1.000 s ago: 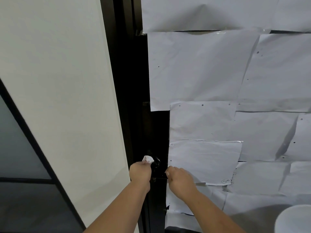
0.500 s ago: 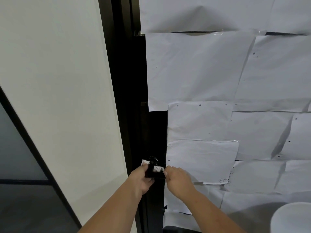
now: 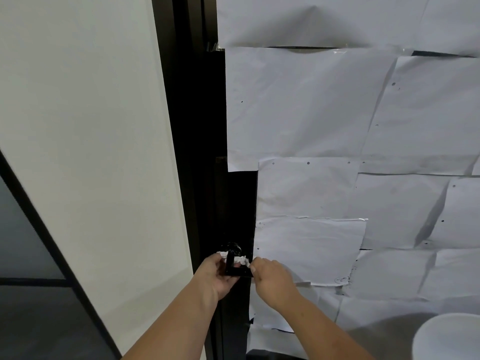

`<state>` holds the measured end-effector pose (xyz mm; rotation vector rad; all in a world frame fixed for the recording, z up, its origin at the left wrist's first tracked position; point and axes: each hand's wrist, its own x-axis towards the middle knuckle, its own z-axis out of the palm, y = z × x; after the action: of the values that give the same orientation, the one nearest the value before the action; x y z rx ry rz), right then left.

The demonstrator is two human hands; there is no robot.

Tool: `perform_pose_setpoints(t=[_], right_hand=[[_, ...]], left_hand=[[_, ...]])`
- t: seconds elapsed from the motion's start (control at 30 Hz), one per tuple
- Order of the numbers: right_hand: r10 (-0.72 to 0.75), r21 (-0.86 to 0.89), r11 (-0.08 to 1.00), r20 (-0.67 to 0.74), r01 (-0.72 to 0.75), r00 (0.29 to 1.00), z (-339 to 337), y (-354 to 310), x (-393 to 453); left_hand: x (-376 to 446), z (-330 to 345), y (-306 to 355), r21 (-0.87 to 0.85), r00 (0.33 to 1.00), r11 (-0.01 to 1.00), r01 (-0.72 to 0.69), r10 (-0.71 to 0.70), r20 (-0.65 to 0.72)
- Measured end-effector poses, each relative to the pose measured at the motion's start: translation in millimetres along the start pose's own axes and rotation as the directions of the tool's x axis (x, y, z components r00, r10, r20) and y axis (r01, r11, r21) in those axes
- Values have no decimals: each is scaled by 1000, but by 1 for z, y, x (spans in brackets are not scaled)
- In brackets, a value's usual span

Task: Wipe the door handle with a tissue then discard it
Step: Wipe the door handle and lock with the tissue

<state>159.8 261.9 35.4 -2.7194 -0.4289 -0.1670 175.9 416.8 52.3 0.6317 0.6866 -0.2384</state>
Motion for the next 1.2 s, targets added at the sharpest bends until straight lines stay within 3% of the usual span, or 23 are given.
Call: perform_pose_setpoints(t=[0.27, 0.47, 0.73, 0.93, 1.07, 1.2], right_hand=[[8, 10, 1000, 13, -8, 1000, 0, 0, 1], [-11, 12, 1000, 4, 10, 1000, 1, 3, 2], [-7, 31, 999, -10, 8, 1000, 2, 3, 1], [0, 35, 999, -21, 1, 1000, 2, 2, 0], [7, 31, 999, -24, -7, 1000, 2, 0, -1], [10, 25, 1000, -30, -9, 1000, 0, 0, 0]], left_hand=[[1, 3, -2, 33, 991, 991, 133, -133, -18], [3, 5, 4, -45, 992, 993, 106, -109, -58], [-11, 6, 0, 84, 998, 995, -48, 51, -24], [-16, -1, -6, -23, 983, 983, -183, 183, 0], [-19, 7, -5, 66, 992, 990, -127, 128, -15], [-18, 13, -3, 210, 992, 977, 33, -8, -123]])
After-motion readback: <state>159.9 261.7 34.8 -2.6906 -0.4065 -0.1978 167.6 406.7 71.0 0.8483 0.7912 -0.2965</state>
